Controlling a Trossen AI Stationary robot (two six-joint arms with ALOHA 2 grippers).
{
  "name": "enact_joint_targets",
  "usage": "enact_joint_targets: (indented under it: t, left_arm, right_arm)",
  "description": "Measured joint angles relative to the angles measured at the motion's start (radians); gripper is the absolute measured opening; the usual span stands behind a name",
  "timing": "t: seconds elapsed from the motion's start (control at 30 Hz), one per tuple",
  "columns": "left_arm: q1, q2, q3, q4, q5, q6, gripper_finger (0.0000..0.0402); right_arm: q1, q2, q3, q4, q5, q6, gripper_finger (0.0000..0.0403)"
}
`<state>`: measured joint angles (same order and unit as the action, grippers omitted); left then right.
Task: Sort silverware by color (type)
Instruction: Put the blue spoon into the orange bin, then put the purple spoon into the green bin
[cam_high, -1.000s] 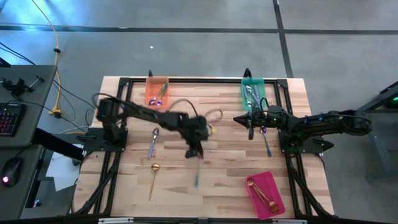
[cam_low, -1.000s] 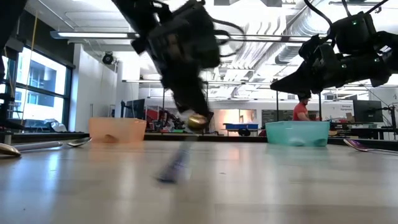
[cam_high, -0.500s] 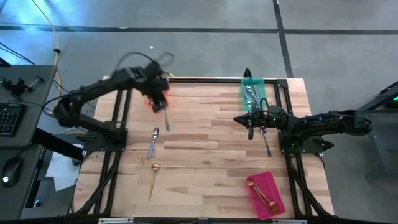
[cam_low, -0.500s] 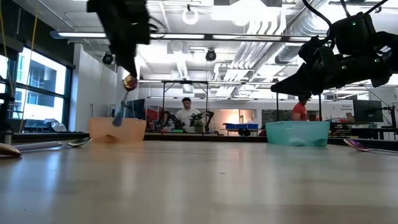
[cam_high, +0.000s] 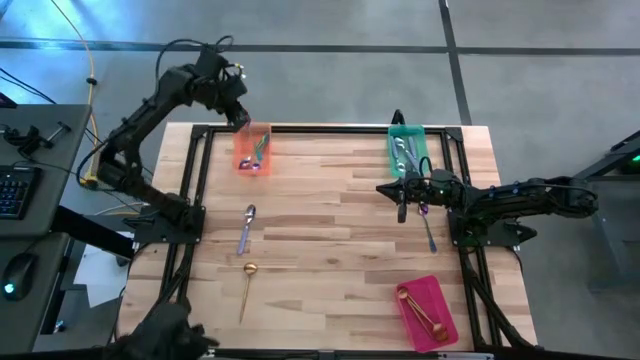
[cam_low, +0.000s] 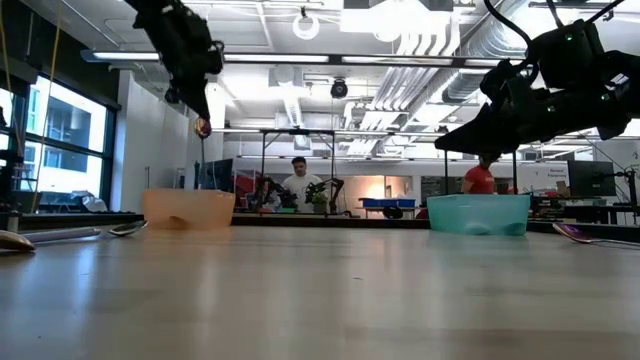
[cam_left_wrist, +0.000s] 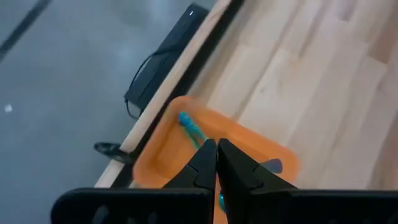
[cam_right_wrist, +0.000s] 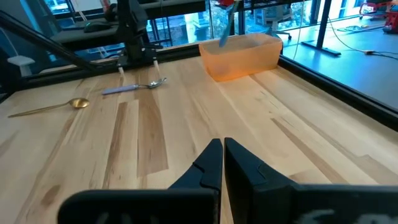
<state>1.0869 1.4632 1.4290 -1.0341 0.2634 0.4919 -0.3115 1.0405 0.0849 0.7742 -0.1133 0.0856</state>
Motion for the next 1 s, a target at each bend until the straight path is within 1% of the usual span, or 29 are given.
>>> enact_joint_targets:
  t: [0.13, 0.27, 0.5, 0.6, 0.73, 1.0]
  left_arm:
    - [0.043, 0.109, 0.032, -0.011, 0.011, -0.001, 0.0000]
    - [0.059, 0.210, 0.027, -0.017, 0.014, 0.000, 0.0000]
    - [0.059, 0.319, 0.025, 0.018, 0.014, -0.008, 0.0001]
    - [0.060, 0.341, 0.025, 0.042, -0.002, -0.039, 0.0008]
    - [0.059, 0.337, 0.025, 0.070, -0.007, -0.053, 0.0033]
    - [0.040, 0.256, 0.025, 0.065, -0.010, -0.092, 0.0098]
  right_arm:
    - [0.000, 0.000, 0.000, 0.000, 0.000, 0.000, 0.0000]
    - [0.000, 0.000, 0.000, -0.008, 0.000, -0.002, 0.0000]
    - [0.000, 0.000, 0.000, -0.015, -0.001, -0.016, 0.0000]
    - [0.000, 0.000, 0.000, -0.026, -0.001, -0.018, 0.0000]
    - [-0.002, 0.000, 0.000, -0.036, -0.001, -0.027, 0.0000]
    - [-0.003, 0.000, 0.000, -0.031, 0.002, -0.041, 0.0000]
